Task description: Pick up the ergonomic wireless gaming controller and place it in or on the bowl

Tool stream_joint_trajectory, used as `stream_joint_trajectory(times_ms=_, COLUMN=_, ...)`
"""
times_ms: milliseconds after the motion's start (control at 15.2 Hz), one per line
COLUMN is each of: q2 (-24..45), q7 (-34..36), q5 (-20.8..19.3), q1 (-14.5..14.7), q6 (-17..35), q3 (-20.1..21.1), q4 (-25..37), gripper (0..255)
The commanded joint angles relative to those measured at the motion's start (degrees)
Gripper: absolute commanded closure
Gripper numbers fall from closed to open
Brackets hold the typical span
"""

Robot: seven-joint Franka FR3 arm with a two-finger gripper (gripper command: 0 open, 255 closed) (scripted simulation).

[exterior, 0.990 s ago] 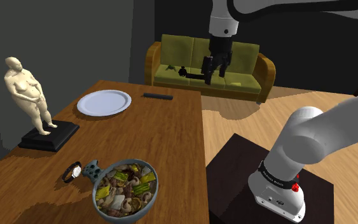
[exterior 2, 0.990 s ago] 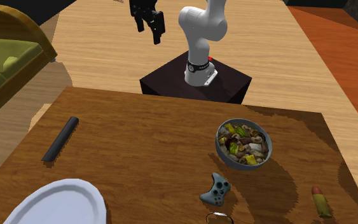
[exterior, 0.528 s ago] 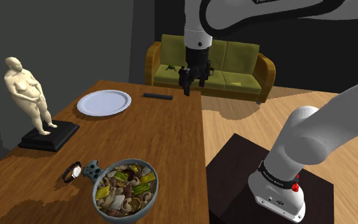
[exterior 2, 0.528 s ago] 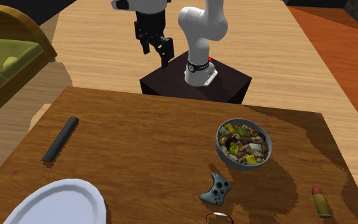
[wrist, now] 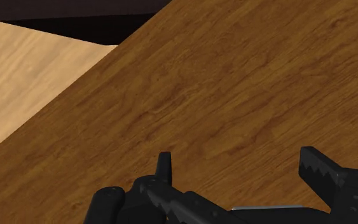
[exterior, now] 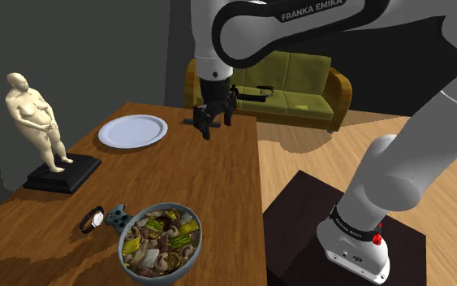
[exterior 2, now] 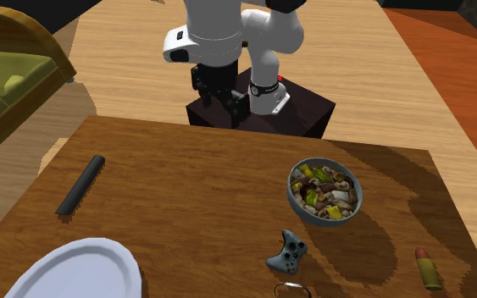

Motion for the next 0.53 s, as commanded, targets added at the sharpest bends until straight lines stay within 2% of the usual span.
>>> stream_joint_trajectory(times_ms=0, q2=3.86, q7=1.58, q5=-0.67, q1=0.53, q6=1.65, q3=1.43, q4=1.87, gripper=0)
stream_joint_trajectory(times_ms=462, q2=18.0, q7=8.07, q5=-4.9, q1=3.62, q6=3.87, q3=5.68, q4=11.97, gripper=0)
